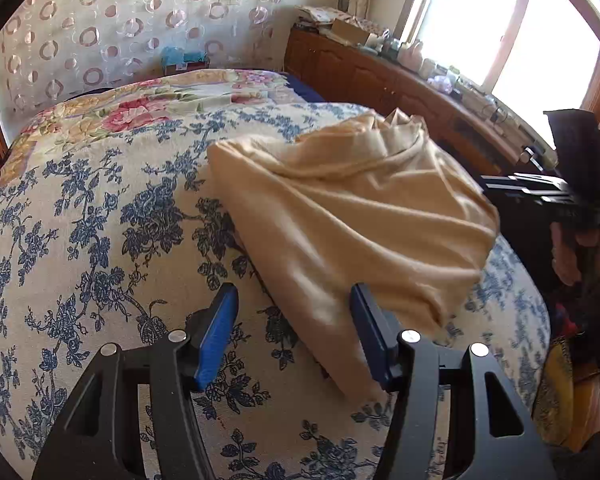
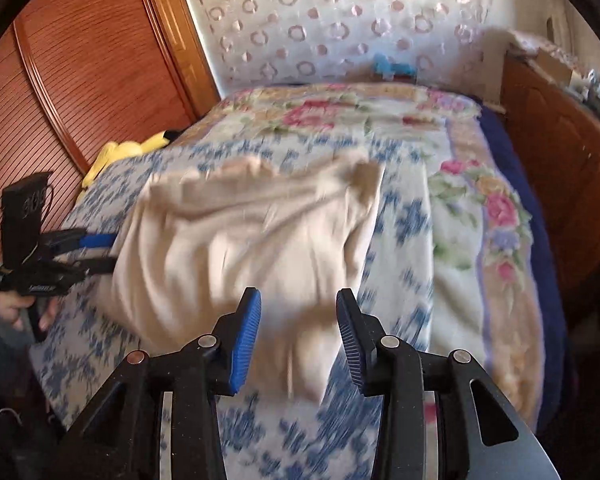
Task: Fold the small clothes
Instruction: 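Close both grippers on the folded shirt and lift it off the sheet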
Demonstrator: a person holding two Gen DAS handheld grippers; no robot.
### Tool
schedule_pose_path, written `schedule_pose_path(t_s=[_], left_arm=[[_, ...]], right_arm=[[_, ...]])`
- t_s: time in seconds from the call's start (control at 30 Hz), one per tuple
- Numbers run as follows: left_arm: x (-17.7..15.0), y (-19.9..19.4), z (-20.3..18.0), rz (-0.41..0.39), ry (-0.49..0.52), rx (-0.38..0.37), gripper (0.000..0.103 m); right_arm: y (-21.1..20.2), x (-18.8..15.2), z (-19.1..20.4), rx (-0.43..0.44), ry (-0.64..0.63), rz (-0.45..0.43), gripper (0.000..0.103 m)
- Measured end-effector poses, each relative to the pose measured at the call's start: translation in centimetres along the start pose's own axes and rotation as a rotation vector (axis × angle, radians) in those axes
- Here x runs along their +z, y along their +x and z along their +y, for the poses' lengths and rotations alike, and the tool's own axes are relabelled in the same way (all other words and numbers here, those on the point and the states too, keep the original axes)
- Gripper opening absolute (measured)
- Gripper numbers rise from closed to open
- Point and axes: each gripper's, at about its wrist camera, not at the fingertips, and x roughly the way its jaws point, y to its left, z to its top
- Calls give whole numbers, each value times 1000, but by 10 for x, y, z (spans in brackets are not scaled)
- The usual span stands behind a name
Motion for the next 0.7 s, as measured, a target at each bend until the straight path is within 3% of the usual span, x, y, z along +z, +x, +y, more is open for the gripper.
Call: schedule_pose_path(t_s=[0.13,0.17,0.2,0.3,0.5,0.57,0.63,0.7], left_arm=[[0,8,2,4,-10,22,59],[1,9,2,5,-3,35,59],[3,11,1,5,7,47,59],[3,15,-4,-3,48,82,59],[11,13,4,2,-10,39,59],[18,13,11,4,-48,14,59],[25,17,17,10,-67,-8,59],[31,21,19,11,-85,-29,59]], right_arm=[[5,-16,-16,23,44,37,39],[4,-16,-21,46,67,38,30],[3,-17,-25,71,69,39,3],[-11,-18,-34,-25,35,21,2],[-30,-21,-48,-26,67,-19,2],[-25,-15,-39,-24,66,-32,17],[-13,-9,-36,-1,67,-41,57],[2,-1,-32,6,62,-46,59]])
